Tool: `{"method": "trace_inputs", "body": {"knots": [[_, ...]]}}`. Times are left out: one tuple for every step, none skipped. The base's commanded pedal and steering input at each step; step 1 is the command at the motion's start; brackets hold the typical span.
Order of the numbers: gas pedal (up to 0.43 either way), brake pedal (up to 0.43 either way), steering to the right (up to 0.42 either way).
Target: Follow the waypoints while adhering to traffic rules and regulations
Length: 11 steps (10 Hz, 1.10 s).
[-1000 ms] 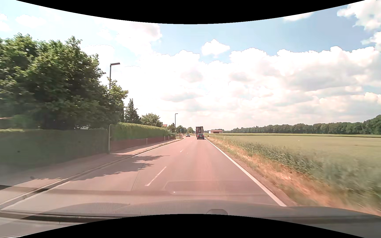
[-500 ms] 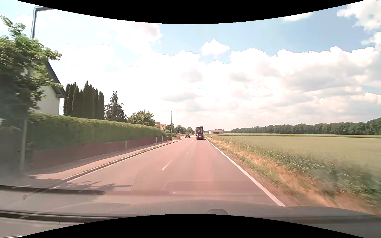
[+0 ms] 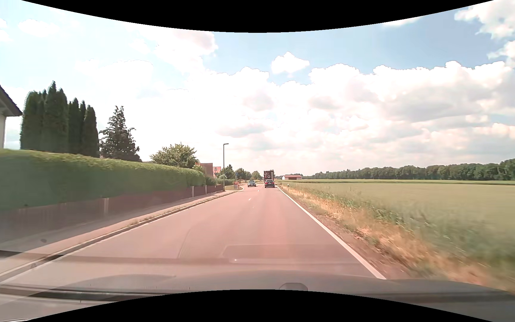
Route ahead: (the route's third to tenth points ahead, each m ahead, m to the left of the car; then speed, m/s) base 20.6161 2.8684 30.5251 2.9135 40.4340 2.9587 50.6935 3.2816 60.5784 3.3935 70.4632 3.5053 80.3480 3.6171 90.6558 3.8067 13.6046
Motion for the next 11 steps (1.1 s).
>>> {"method": "trace_inputs", "body": {"knots": [[0.138,0.0,-0.001],[0.138,0.0,-0.001],[0.138,0.0,0.0],[0.138,0.0,0.0],[0.138,0.0,-0.001],[0.138,0.0,0.0],[0.138,0.0,-0.001],[0.138,0.0,-0.001],[0.138,0.0,0.0],[0.138,0.0,-0.001],[0.138,0.0,-0.001]]}}
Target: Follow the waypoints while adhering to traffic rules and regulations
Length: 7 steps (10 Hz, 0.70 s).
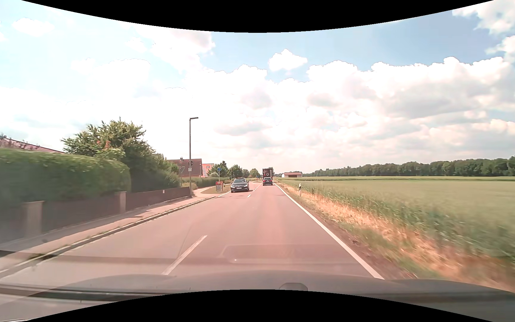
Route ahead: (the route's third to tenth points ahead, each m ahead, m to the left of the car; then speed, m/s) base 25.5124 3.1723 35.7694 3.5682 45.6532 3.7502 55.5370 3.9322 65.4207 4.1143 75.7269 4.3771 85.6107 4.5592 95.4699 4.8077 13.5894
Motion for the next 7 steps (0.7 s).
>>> {"method": "trace_inputs", "body": {"knots": [[0.138,0.0,0.0],[0.138,0.0,0.0],[0.138,0.0,-0.001],[0.138,0.0,-0.001],[0.138,0.0,-0.003],[0.138,0.0,-0.004],[0.138,0.0,-0.005]]}}
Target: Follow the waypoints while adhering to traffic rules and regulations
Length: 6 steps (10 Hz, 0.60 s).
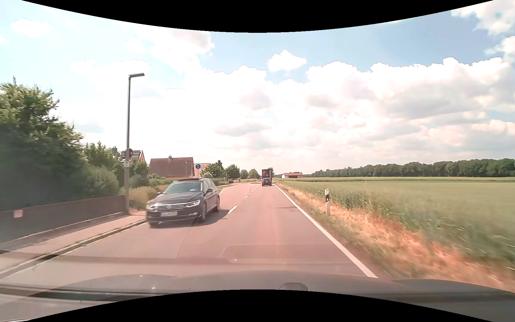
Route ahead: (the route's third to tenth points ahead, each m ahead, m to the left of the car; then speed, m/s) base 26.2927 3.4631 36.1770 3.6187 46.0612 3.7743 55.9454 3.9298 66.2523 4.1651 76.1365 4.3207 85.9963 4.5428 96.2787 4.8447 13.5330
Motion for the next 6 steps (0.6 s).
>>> {"method": "trace_inputs", "body": {"knots": [[0.138,0.0,-0.005],[0.138,0.0,-0.006],[0.138,0.0,-0.006],[0.138,0.0,-0.006],[0.138,0.0,-0.005],[0.138,0.0,-0.005]]}}
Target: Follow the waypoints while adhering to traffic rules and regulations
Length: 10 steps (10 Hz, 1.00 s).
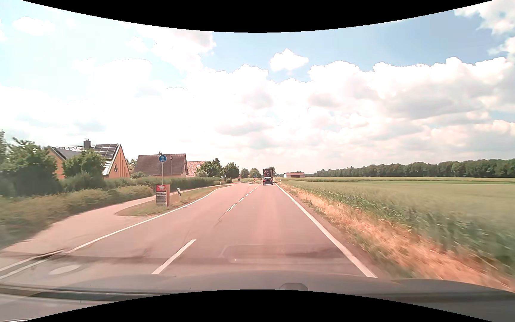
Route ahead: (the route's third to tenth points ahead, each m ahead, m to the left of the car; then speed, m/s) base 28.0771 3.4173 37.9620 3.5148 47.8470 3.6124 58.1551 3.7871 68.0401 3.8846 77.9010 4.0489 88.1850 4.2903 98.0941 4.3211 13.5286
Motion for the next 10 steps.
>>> {"method": "trace_inputs", "body": {"knots": [[0.138,0.0,-0.005],[0.138,0.0,-0.005],[0.138,0.0,-0.005],[0.138,0.0,-0.005],[0.138,0.0,-0.005],[0.138,0.0,-0.005],[0.138,0.0,-0.004],[0.138,0.0,-0.004],[0.138,0.0,-0.004],[0.138,0.0,-0.004]]}}
